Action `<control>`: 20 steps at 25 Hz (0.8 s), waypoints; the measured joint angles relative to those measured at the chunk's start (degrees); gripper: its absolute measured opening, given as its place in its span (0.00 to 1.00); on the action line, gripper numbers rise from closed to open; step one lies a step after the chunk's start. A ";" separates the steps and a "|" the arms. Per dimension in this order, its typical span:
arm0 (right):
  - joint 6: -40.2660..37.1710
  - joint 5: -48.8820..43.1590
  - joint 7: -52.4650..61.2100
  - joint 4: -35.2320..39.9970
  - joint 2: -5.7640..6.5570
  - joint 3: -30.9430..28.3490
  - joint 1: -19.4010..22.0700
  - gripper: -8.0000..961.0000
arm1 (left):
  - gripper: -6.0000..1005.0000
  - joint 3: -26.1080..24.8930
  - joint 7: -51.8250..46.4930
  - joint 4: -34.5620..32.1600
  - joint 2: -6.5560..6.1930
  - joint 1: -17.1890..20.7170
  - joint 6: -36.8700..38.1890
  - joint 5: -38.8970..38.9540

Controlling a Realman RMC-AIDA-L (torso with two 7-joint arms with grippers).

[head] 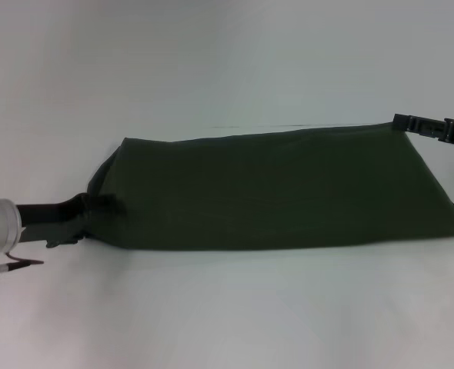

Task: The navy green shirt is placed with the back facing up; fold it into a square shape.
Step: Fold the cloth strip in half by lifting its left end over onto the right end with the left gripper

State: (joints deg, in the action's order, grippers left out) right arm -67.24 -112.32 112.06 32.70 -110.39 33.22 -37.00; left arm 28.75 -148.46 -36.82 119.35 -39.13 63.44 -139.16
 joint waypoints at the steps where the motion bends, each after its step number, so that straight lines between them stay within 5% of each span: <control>1: 0.00 0.00 0.00 0.00 0.00 0.00 0.00 0.95 | 0.78 0.00 0.04 -0.01 0.00 -0.24 -0.11 0.01; 20: 0.00 0.00 -0.09 0.00 -0.09 0.00 0.00 0.95 | 0.78 -0.19 0.19 -2.13 0.34 2.95 2.53 -0.29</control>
State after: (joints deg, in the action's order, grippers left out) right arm -67.24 -112.32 111.97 32.70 -110.47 33.22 -37.00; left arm 28.56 -148.27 -38.95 119.70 -36.18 65.97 -139.45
